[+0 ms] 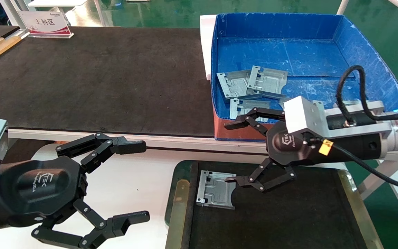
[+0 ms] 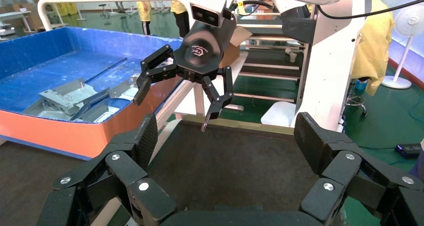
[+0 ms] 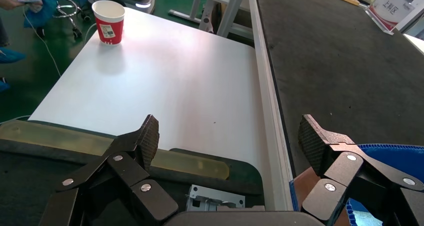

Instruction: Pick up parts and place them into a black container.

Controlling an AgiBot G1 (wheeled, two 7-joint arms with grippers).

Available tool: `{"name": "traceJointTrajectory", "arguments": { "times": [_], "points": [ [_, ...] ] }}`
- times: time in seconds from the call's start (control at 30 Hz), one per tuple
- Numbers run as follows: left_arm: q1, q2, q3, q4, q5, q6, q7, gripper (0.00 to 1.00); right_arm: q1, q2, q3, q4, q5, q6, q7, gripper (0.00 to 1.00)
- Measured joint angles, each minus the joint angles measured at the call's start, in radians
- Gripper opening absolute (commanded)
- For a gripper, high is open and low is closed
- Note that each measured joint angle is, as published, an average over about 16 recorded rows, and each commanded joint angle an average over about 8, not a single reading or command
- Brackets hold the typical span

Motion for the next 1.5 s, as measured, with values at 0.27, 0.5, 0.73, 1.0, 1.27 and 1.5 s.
{"name": "traceJointTrajectory", "arguments": {
  "times": [0.27,0.5,0.73,1.0,1.27,1.5],
  "points": [
    [0.0,0.0,0.0,0.0,0.0,0.0,0.0,1.0,-0.042,0.011,0.044,0.037,-0.001,0.007,0.027,1.0],
    [0.0,0.0,0.0,0.0,0.0,0.0,0.0,1.0,-0.108,0.039,0.116,0.112,0.012,0.017,0.078,1.0],
    [0.0,0.0,0.0,0.0,0.0,0.0,0.0,1.0,-0.184,0.071,0.198,0.195,0.026,0.029,0.136,1.0],
    [0.0,0.0,0.0,0.0,0.0,0.0,0.0,1.0,-0.27,0.107,0.29,0.29,0.043,0.042,0.203,1.0],
    [0.0,0.0,0.0,0.0,0.0,0.0,0.0,1.0,-0.356,0.142,0.383,0.385,0.059,0.056,0.269,1.0],
    [0.0,0.0,0.0,0.0,0.0,0.0,0.0,1.0,-0.432,0.174,0.464,0.468,0.074,0.068,0.327,1.0]
  ]
}}
